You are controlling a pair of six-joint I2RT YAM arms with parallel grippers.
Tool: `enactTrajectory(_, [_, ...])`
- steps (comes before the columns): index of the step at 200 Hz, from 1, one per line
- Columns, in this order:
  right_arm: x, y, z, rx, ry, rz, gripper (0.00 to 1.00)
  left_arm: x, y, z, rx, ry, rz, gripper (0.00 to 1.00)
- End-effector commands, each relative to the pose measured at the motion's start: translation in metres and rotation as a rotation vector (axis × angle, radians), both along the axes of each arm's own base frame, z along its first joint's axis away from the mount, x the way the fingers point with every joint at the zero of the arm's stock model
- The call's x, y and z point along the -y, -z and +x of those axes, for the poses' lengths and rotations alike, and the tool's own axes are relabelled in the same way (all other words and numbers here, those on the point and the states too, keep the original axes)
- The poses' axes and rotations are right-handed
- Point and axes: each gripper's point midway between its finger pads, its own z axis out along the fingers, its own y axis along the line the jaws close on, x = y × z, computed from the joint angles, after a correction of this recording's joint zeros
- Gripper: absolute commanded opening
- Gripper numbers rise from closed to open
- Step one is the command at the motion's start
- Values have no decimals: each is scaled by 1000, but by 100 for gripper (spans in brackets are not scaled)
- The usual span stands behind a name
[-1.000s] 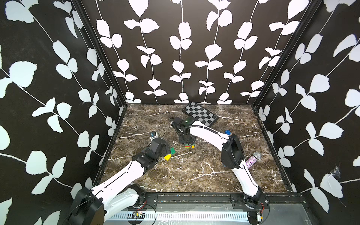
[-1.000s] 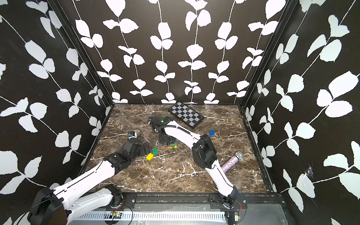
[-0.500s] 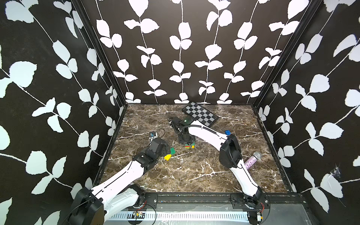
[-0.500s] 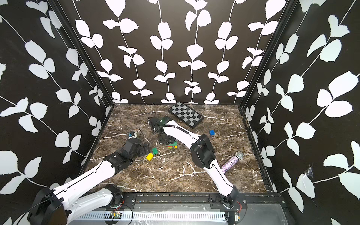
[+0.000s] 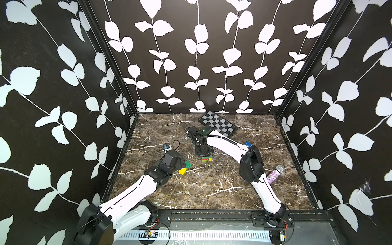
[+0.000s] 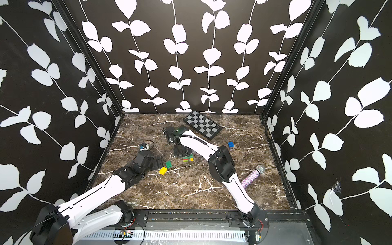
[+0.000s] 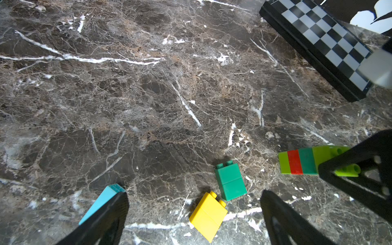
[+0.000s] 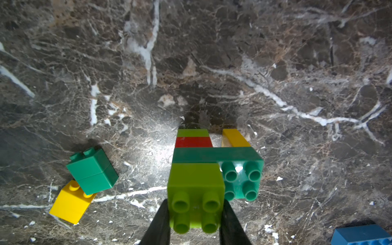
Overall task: Assemble the letter h with lego
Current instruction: Assemble the lego brick with the lego brick.
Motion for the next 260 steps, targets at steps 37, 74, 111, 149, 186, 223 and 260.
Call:
enactTrajectory(37, [17,17,-8,-53,21,-65,34,-2,-8,1,17,-11,-12,99])
enactTrajectory(74, [12,8,-5,-31,17,-25,55,-2,-9,1,18,-11,-13,99])
enactTrajectory(111, [4,-8,1,26,32,74,83,-5,-10,1,25,-21,-5,99])
enactTrajectory(149, [1,-27,3,88,34,169,88,-7,-12,1,32,-29,1,99])
enactTrajectory(186, [19,-42,-1,162,70,230,95,-10,-13,1,37,-39,11,99])
enactTrajectory(223, [68,-90,1,402,150,326,94,-11,-10,1,34,-46,16,99])
enactTrajectory(260, [193,-82,26,470,293,289,84,-11,-13,2,46,-37,20,99])
